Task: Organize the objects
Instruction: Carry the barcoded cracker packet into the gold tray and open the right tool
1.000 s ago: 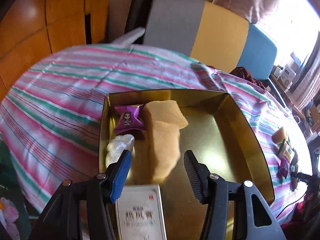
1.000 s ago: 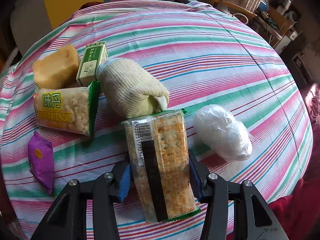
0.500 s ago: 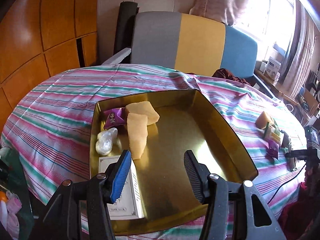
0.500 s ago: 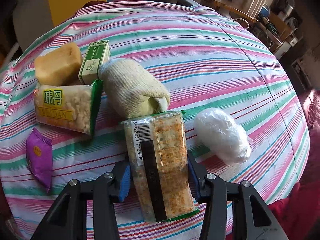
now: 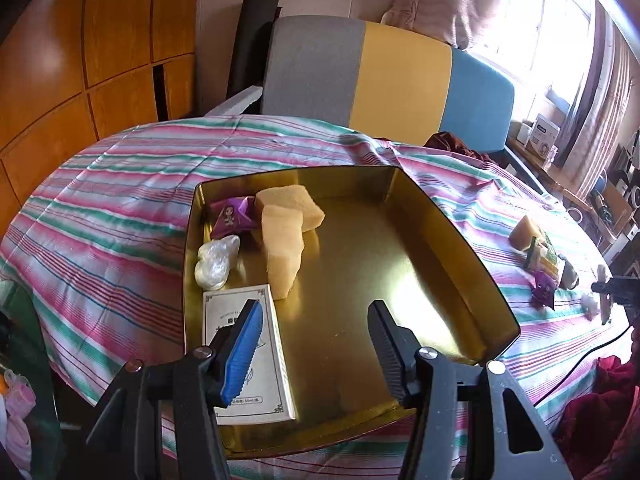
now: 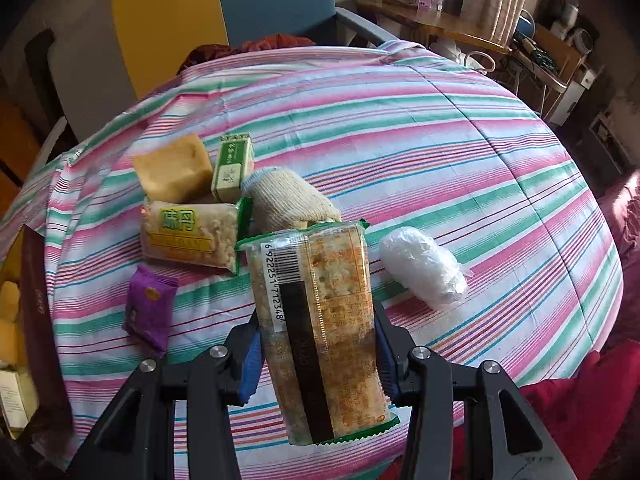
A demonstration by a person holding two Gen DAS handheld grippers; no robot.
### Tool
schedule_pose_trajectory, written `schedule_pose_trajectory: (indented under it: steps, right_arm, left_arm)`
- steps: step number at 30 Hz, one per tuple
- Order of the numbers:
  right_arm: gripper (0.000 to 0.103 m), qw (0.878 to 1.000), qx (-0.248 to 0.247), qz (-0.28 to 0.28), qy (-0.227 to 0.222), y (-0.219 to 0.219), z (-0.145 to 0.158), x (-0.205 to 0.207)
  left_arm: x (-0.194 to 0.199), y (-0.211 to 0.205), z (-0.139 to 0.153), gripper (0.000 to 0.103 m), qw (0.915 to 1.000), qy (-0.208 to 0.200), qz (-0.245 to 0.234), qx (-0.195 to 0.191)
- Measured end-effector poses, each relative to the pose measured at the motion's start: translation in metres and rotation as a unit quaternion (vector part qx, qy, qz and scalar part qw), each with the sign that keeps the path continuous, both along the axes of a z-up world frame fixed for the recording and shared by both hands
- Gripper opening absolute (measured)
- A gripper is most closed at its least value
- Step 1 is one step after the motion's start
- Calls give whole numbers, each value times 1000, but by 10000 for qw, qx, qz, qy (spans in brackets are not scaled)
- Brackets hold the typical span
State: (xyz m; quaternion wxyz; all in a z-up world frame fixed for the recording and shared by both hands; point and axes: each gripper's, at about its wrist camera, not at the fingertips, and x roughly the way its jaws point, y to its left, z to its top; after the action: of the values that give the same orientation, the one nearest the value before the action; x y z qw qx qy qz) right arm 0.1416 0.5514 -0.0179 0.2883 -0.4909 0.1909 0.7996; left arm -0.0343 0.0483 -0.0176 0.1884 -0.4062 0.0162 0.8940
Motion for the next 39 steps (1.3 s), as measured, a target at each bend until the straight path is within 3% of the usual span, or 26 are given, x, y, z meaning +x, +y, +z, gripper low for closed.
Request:
schedule_pose_trajectory:
  steps: [5, 11, 15, 20, 25, 30, 33, 36, 39]
  right_arm:
    - [48, 9966, -187, 573, 558, -23, 20, -45]
    - [48, 9757, -625, 1864, 968, -114, 45, -103]
    - [48, 9521, -944, 2762, 916, -192, 45, -153]
    - [48, 9308, -1056, 3480, 365, -279, 9, -215]
    - [48, 9313, -1225, 3424, -194, -323, -38, -258]
    - [48, 9373, -1392, 3158, -485, -342, -63, -285]
    - [51, 9358, -1877, 2955, -413, -345, -70, -293]
    - [57, 9250, -2526, 2832, -173, -346, -75, -297]
    - [57, 9214, -2614, 2877, -30, -348, -76, -294]
  left_arm:
    - [1, -4, 2, 55, 10000, -3, -9, 61]
    - [1, -25, 18, 55, 9997, 170, 72, 149]
    - [-5, -49, 21, 55, 9992, 181, 333, 146]
    - [-13, -74, 16, 55, 9976, 68, 658, 211]
    - [-18, -84, 7, 55, 9968, -73, 735, 311]
    - [-19, -83, -5, 55, 9966, -269, 691, 350]
    - [-19, -80, -8, 55, 9967, -336, 647, 353]
    - [-16, -78, -8, 55, 9969, -329, 615, 355]
    - [-14, -77, -7, 55, 9971, -288, 608, 357]
